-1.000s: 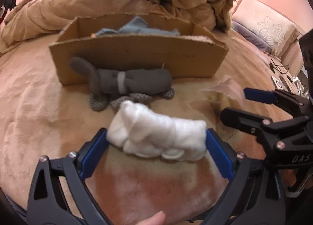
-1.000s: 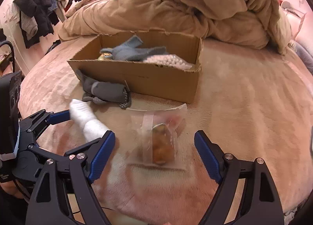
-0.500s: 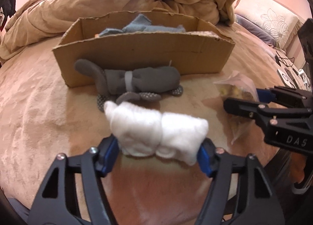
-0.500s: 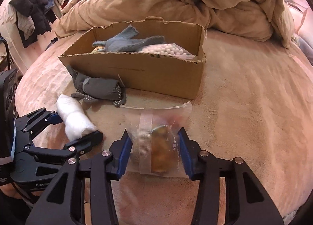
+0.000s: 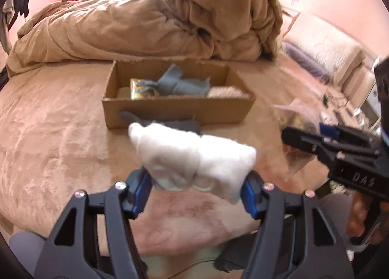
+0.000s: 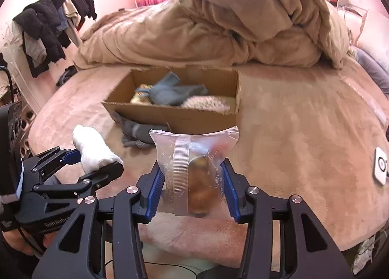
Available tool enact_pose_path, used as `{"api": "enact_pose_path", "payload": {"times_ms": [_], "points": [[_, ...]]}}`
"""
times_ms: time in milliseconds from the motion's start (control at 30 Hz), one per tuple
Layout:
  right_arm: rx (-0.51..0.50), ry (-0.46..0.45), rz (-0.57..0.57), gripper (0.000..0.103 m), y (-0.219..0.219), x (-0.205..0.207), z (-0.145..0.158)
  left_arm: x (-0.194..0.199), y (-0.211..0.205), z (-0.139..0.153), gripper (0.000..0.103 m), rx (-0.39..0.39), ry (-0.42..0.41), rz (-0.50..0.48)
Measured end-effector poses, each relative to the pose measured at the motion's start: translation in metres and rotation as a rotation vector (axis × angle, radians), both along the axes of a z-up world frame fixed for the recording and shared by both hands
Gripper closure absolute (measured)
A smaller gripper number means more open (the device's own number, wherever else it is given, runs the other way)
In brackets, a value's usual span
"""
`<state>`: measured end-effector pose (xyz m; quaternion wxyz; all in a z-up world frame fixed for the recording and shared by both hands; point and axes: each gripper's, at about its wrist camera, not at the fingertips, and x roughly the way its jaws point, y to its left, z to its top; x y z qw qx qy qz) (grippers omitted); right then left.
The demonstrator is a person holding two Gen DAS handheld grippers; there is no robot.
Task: Organize objects
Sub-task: 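Carry the snack bag into the box with the right gripper while the left holds the white sock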
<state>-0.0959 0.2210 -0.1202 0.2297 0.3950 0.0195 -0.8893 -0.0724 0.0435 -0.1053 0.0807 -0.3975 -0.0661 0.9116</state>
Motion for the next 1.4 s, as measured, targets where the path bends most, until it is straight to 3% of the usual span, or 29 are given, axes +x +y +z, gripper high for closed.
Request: {"api": "enact_pose_path", "payload": {"times_ms": [333,433,767,967,1400], "points": [[-0.022,0.104,0.002,0.055,-0.001,0.026,0.064,0.023,-0.009,0.077,0.04,0.019,0.108,0.017],[-0.022,0.131,0.0,0.055,-0.004,0.022,0.077,0.02,-0.016,0.092,0.04,0.058,0.107,0.021],[-0.055,0.172,-0.026,0.055,-0.009,-0.004,0.106,-0.001,-0.031,0.135,0.04,0.03,0.177,0.036],[-0.059,0.158,-0.038,0.055,-0.015,-0.035,0.104,-0.03,-0.043,0.135,0.04,0.025,0.164,0.052],[-0.032,0.103,-0.033,0.055,-0.039,-0.11,0.066,-0.124,-0.062,0.078,0.039,-0.015,0.075,0.079]]}}
